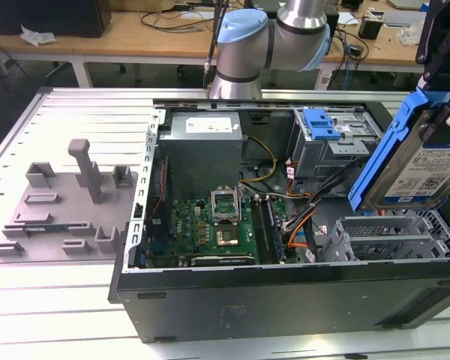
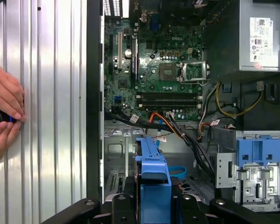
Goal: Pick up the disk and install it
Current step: 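Insert the disk into the insertion slot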
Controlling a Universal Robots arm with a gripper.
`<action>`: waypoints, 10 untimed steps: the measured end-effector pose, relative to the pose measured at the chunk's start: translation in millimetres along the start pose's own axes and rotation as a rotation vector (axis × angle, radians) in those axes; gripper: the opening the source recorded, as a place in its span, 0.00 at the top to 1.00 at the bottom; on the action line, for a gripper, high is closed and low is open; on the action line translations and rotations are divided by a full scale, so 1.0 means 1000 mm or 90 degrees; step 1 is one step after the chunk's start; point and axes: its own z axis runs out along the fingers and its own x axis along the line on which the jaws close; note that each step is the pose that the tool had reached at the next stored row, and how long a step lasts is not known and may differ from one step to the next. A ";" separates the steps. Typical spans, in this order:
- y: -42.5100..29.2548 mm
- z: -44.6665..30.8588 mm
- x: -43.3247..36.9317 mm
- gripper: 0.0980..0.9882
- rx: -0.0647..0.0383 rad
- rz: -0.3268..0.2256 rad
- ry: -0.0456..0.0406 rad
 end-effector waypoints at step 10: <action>0.0000 0.0027 -0.0001 0.70 0.000 0.000 0.0001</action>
